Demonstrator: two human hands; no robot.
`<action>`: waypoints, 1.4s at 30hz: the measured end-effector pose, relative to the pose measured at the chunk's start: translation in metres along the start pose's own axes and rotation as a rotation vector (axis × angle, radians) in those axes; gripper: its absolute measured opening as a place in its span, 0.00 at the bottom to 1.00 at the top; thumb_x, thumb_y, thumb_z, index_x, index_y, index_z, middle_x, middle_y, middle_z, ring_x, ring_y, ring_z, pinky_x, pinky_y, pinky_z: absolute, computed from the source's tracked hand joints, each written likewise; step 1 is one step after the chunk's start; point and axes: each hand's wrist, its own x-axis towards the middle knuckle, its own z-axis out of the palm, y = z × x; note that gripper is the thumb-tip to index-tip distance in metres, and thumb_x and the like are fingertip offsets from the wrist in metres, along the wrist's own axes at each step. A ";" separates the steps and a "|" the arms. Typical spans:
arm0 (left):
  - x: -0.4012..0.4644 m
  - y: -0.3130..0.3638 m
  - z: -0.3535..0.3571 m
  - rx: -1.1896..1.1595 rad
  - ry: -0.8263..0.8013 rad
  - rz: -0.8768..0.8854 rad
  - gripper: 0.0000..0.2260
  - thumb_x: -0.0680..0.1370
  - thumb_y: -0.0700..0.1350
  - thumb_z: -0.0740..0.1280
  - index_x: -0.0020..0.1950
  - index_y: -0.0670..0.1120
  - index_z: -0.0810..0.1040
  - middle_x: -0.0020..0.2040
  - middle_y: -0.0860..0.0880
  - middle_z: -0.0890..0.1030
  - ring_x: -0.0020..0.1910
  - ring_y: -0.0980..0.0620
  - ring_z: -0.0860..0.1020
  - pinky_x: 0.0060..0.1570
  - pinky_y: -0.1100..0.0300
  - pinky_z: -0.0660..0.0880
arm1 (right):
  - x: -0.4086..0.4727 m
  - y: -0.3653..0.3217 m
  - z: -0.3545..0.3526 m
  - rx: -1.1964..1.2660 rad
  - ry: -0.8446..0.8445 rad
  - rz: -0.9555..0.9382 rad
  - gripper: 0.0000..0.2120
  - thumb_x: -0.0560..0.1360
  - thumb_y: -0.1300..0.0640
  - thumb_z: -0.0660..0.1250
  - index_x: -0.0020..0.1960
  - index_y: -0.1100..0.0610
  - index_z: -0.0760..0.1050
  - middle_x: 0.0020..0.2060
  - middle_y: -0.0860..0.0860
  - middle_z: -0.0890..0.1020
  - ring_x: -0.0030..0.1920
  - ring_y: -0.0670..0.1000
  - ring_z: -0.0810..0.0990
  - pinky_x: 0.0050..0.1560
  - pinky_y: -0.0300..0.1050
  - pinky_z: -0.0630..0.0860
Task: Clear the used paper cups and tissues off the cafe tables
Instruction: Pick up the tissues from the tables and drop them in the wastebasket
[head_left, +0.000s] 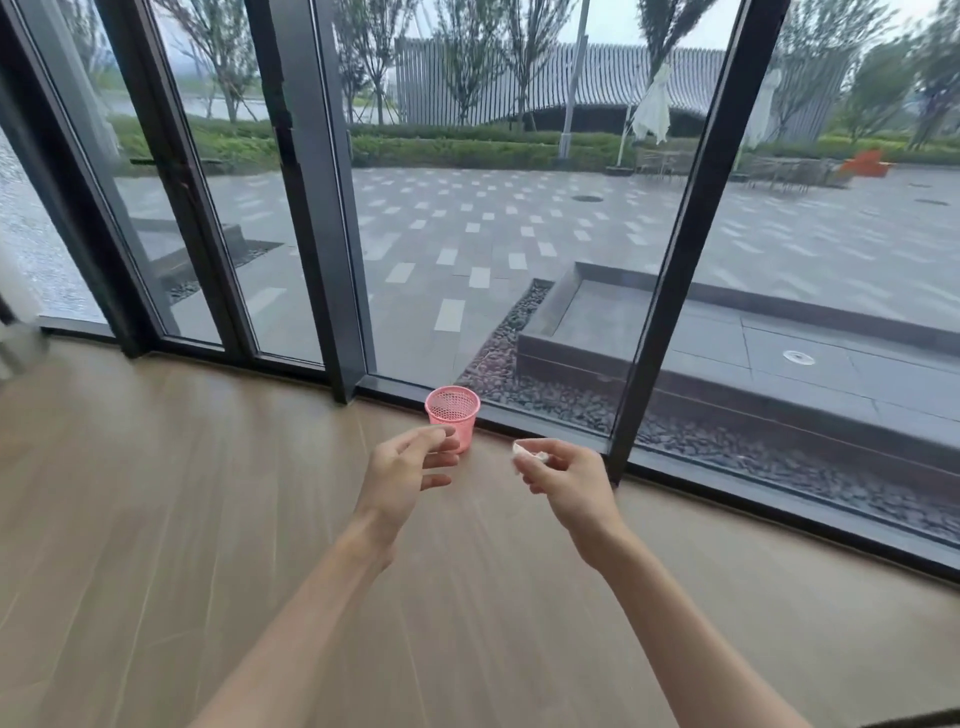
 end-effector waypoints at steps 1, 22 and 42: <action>0.028 0.003 0.004 -0.005 -0.012 -0.010 0.10 0.82 0.42 0.63 0.52 0.45 0.85 0.51 0.43 0.86 0.52 0.43 0.84 0.51 0.51 0.80 | 0.027 0.000 0.003 -0.002 0.022 0.014 0.03 0.76 0.61 0.74 0.48 0.54 0.84 0.35 0.53 0.81 0.36 0.48 0.77 0.42 0.42 0.76; 0.479 0.008 0.073 0.111 -0.043 -0.111 0.07 0.81 0.40 0.66 0.53 0.45 0.84 0.54 0.41 0.85 0.43 0.53 0.84 0.53 0.51 0.80 | 0.487 0.025 0.042 0.142 0.022 0.149 0.02 0.77 0.60 0.73 0.49 0.58 0.81 0.36 0.50 0.84 0.33 0.47 0.79 0.39 0.40 0.77; 0.854 -0.031 0.079 0.056 0.043 -0.214 0.08 0.81 0.37 0.67 0.56 0.42 0.84 0.57 0.39 0.83 0.51 0.48 0.83 0.47 0.59 0.82 | 0.870 0.066 0.129 -0.116 -0.307 0.184 0.05 0.78 0.55 0.72 0.43 0.52 0.83 0.35 0.52 0.85 0.30 0.43 0.80 0.35 0.36 0.75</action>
